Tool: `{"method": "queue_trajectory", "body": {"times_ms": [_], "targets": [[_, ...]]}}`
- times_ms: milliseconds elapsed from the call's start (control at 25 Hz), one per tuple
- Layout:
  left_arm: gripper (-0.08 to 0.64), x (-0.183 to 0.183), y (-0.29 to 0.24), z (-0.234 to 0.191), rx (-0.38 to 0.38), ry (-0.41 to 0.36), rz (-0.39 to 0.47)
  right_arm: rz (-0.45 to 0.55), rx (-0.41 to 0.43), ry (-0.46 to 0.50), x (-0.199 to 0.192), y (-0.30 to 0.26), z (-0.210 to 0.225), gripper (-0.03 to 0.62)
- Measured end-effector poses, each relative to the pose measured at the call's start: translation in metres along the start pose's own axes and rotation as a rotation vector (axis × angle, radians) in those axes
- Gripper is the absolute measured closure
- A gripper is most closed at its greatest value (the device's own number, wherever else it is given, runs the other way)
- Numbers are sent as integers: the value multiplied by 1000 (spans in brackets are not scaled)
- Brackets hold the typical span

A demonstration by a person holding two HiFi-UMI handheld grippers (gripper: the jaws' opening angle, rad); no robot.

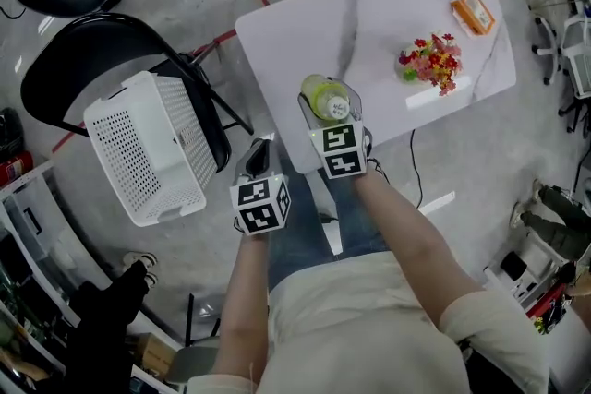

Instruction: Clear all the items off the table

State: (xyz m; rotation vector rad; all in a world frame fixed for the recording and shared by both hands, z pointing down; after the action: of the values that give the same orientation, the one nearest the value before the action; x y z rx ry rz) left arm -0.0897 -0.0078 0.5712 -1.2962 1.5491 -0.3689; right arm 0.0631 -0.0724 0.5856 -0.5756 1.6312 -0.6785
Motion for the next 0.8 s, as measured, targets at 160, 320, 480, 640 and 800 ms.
{"method": "queue_trajectory", "body": {"times_ms": [160, 320, 480, 640, 800], "targets": [[552, 6, 14, -1, -2, -6, 8, 9, -14, 0, 12, 14, 1, 324], [552, 8, 28, -1, -5, -10, 15, 17, -19, 13, 22, 31, -1, 324], [552, 12, 42, 3, -10, -20, 20, 19, -16, 27, 32, 51, -4, 324], [552, 16, 61, 2, -2, 3, 45, 33, -1, 52, 45, 72, -13, 324], [552, 25, 76, 0, -2, 30, 86, 49, 20, 92, 60, 89, -22, 322]]}}
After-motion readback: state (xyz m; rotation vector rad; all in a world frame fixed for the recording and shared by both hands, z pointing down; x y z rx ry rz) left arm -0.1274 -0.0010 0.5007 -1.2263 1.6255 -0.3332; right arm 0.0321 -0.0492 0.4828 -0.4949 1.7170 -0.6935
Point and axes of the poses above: the fingertips, and each gripper's own axes: y backward along the fingers, z to its right, x out of its top, the point moved 4 cm from there along y, backward along the fingers, and after that the axes turned 11 degrees about -x, right-handed, at the moved point
